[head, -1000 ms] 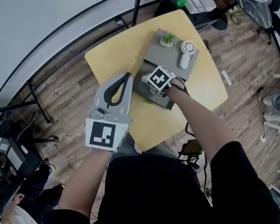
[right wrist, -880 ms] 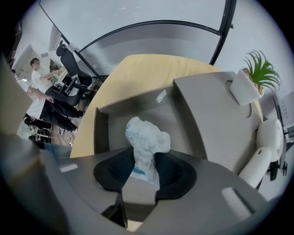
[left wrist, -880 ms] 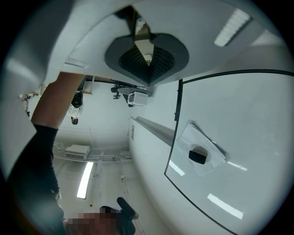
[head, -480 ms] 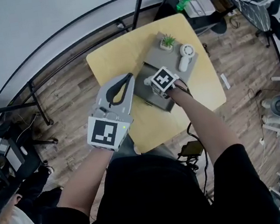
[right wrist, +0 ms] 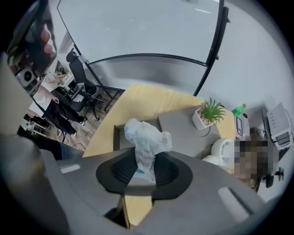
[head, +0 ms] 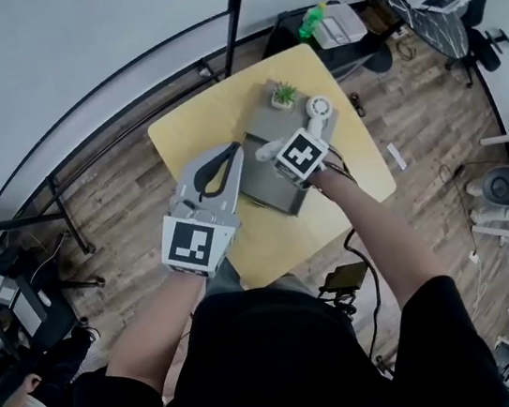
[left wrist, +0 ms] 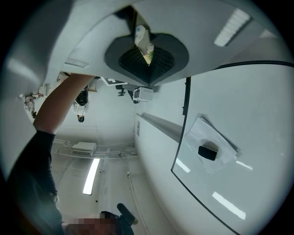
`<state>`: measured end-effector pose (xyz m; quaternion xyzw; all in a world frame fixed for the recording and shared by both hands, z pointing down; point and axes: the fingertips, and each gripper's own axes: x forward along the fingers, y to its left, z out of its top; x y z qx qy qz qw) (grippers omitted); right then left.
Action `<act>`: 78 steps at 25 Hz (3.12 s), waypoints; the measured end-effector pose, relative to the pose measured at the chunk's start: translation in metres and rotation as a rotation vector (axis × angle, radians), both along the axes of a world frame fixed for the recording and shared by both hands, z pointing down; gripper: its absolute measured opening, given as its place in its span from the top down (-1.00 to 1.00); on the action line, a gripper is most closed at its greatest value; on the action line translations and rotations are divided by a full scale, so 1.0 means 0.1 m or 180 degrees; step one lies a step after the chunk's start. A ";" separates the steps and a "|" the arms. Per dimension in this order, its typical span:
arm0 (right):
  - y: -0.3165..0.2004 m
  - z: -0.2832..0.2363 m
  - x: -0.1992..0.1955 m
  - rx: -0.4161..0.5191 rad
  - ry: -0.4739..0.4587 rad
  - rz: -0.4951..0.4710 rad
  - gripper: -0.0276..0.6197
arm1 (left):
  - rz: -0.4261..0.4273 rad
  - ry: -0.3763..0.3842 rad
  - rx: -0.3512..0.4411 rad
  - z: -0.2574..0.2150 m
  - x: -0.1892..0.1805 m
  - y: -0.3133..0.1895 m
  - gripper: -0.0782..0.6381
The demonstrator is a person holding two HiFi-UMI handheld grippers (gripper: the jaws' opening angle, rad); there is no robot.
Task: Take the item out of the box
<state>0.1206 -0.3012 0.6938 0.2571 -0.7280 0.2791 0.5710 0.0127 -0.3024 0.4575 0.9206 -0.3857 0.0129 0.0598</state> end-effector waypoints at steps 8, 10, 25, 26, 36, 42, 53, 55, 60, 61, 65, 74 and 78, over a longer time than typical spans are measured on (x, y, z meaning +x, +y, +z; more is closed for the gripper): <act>-0.01 -0.79 0.08 0.0598 -0.0093 -0.0001 0.61 | 0.0089 -0.0042 0.0071 -0.12 0.15 0.08 0.78; -0.02 -1.03 0.06 0.0813 -0.0187 0.0038 0.61 | 0.0102 -0.0045 0.0089 -0.15 0.18 0.09 0.78; 0.14 -2.67 0.29 0.2527 -0.0875 0.0567 0.61 | 0.0203 -0.0036 0.0302 -0.47 0.43 0.13 0.78; 0.17 -2.75 0.31 0.2645 -0.0916 0.0588 0.61 | 0.0213 -0.0035 0.0324 -0.49 0.45 0.13 0.78; 0.45 -3.31 0.52 0.3701 -0.1345 0.0996 0.61 | 0.0242 -0.0037 0.0413 -0.63 0.54 0.15 0.78; 0.58 -3.44 0.55 0.4133 -0.1510 0.1100 0.61 | 0.0252 -0.0029 0.0453 -0.68 0.57 0.13 0.78; 0.72 -3.34 0.67 0.4197 -0.1512 0.1430 0.62 | 0.0250 -0.0039 0.0556 -0.77 0.55 0.22 0.78; 0.73 -3.34 0.66 0.4173 -0.1486 0.1449 0.64 | 0.0246 -0.0046 0.0562 -0.77 0.54 0.24 0.78; 0.77 -3.38 0.61 0.4215 -0.1492 0.1396 0.64 | 0.0235 -0.0048 0.0575 -0.80 0.51 0.30 0.78; 0.78 -3.37 0.60 0.4221 -0.1495 0.1380 0.64 | 0.0233 -0.0045 0.0577 -0.80 0.50 0.31 0.78; 0.79 -3.35 0.59 0.4205 -0.1496 0.1372 0.64 | 0.0220 -0.0042 0.0513 -0.79 0.49 0.34 0.78; 0.85 -3.29 0.62 0.4179 -0.1477 0.1392 0.65 | 0.0205 -0.0035 0.0541 -0.79 0.49 0.37 0.78; 0.84 -3.31 0.57 0.4233 -0.1466 0.1302 0.65 | 0.0199 -0.0039 0.0540 -0.77 0.48 0.37 0.78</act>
